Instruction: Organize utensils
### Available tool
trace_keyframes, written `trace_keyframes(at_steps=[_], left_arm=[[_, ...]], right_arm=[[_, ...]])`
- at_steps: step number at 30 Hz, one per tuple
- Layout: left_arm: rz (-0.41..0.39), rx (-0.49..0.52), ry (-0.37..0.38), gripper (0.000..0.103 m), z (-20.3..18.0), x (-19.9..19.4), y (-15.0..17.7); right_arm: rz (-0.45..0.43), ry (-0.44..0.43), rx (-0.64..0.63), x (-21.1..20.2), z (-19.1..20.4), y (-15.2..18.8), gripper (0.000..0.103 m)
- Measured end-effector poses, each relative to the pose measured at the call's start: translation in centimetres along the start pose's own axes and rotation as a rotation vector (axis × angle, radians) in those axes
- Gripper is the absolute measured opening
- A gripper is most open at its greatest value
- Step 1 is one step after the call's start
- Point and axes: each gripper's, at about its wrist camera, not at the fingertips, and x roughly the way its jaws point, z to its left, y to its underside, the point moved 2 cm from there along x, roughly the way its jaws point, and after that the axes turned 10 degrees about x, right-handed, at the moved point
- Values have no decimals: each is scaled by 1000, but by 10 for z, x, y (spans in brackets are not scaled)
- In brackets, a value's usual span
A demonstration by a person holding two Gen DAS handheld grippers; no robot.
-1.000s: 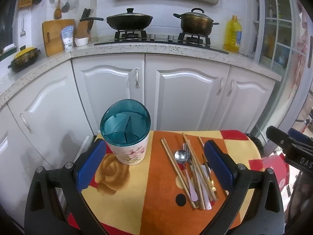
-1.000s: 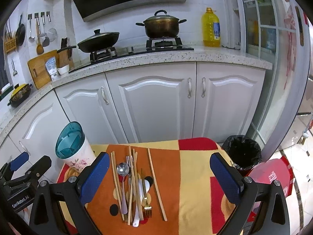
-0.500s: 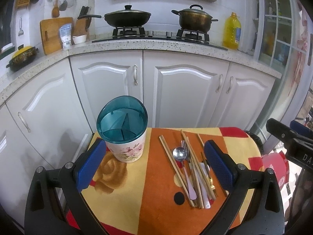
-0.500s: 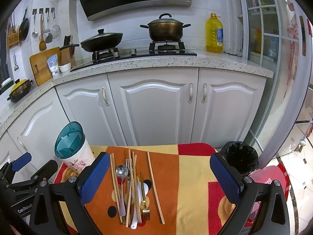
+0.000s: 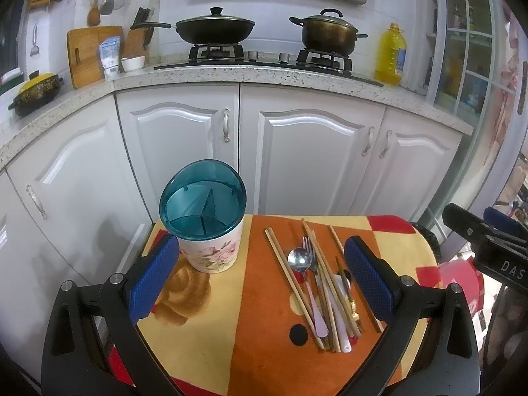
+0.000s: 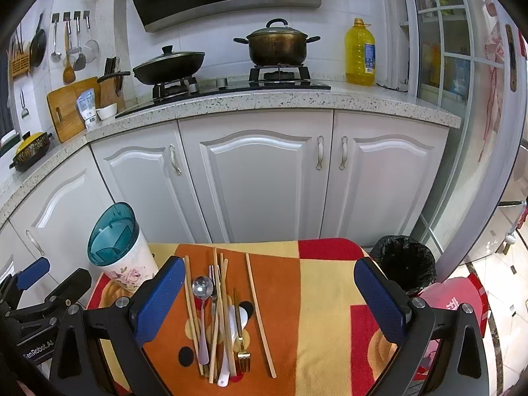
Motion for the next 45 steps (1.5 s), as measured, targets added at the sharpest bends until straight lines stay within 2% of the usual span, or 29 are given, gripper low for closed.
trace_keyframes(at_steps=[11, 29, 45], left_arm=[[4, 0, 2, 101, -2, 3, 0], [66, 24, -24, 101, -6, 29, 11], [74, 12, -28, 101, -3, 29, 13]], right_arm=[[13, 8, 4, 6, -4, 0, 102], [61, 10, 14, 24, -11, 11, 102], [87, -12, -8, 28, -4, 16, 102]])
